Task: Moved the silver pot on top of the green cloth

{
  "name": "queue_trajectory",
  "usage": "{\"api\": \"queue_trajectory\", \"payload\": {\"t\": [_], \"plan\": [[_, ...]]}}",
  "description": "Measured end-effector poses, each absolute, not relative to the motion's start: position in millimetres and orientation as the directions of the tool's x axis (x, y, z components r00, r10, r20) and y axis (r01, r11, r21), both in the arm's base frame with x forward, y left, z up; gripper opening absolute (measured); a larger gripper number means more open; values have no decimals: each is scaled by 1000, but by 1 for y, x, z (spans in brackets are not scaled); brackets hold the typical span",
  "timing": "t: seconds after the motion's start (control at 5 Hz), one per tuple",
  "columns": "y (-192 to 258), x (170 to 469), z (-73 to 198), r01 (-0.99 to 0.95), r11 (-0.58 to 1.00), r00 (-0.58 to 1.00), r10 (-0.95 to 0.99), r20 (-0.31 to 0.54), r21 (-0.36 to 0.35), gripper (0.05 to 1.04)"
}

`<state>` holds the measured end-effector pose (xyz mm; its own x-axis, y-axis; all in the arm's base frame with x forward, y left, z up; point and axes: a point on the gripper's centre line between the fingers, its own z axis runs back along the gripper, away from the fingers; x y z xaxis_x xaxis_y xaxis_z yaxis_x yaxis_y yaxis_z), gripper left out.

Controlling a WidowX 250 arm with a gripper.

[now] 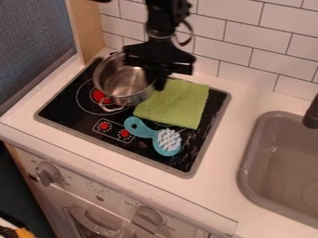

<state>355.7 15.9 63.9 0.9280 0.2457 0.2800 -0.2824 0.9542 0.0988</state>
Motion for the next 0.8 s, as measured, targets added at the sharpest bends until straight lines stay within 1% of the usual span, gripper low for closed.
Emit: {"api": "queue_trajectory", "payload": {"t": [0.2,0.4,0.6,0.8], "plan": [[-9,367,60,-194,976,943,157,293,101,78],[-22,369,51,-129,986,959,96,268,108,78],[-29,369,34,-67,991,969,36,243,119,78],[-34,367,28,-29,991,977,1,214,130,111]]}}
